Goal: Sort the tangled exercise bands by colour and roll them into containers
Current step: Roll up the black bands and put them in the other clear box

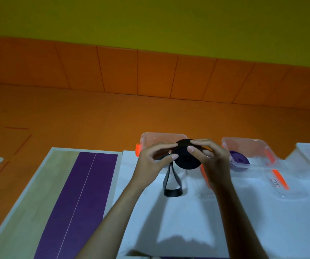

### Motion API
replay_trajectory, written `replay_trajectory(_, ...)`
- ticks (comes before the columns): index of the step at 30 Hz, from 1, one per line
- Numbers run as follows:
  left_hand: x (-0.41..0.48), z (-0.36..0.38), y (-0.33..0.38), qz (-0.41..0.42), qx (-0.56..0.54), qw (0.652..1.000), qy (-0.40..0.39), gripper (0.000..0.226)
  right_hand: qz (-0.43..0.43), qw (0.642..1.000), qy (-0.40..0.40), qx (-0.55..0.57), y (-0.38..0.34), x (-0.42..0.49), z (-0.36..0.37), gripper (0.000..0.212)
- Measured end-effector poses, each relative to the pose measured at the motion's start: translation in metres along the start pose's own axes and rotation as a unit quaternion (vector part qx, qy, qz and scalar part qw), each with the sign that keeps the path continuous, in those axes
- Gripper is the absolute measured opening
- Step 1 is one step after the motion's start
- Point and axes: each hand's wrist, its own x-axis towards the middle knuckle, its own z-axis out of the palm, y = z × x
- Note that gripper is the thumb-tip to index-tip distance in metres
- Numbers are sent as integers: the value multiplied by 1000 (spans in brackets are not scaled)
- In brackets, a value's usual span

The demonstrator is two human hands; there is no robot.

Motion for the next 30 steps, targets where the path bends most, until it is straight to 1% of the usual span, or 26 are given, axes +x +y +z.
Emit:
replay_trajectory(3,0,1,5,-5,-20,1000,16,29,17,999,9,34,-5,2,4,24)
replay_trajectory(6,-1,1,13,-6,-50,999,5,33,20,998,33,58,-10,3,9,25)
replay_trajectory(8,0,-1,16,-2,-50,999,5,34,32,997,31,67,-10,4,12,23)
replay_trajectory(10,1,-3,17,7,-41,999,22,29,49,996,13,75,-10,2,13,20)
replay_trajectory(12,1,-1,19,13,-43,998,53,23,62,995,-1,74,-10,2,12,23)
replay_trajectory(14,-2,3,18,10,-59,995,84,20,71,995,2,72,-10,2,11,26)
replay_trajectory(16,-7,6,12,-4,-84,992,99,17,74,994,-2,82,-10,3,11,26)
replay_trajectory(18,-11,5,3,-23,-110,989,95,16,60,995,-11,77,-12,2,14,26)
replay_trajectory(20,-12,2,1,-38,-114,989,85,21,55,995,-19,76,-14,2,18,30)
replay_trajectory(22,-12,-3,4,-39,-111,990,75,26,74,994,-26,82,-13,2,20,27)
replay_trajectory(24,-11,-5,9,-29,-106,991,72,26,92,992,-17,86,-12,2,22,23)
replay_trajectory(26,-10,-3,13,-16,-88,992,87,24,109,987,13,119,-10,2,25,18)
replay_trajectory(28,-8,1,18,-9,-77,991,105,22,151,968,45,194,-11,2,32,12)
replay_trajectory(30,-7,4,20,-11,-74,990,116,20,194,947,56,249,-12,3,36,11)
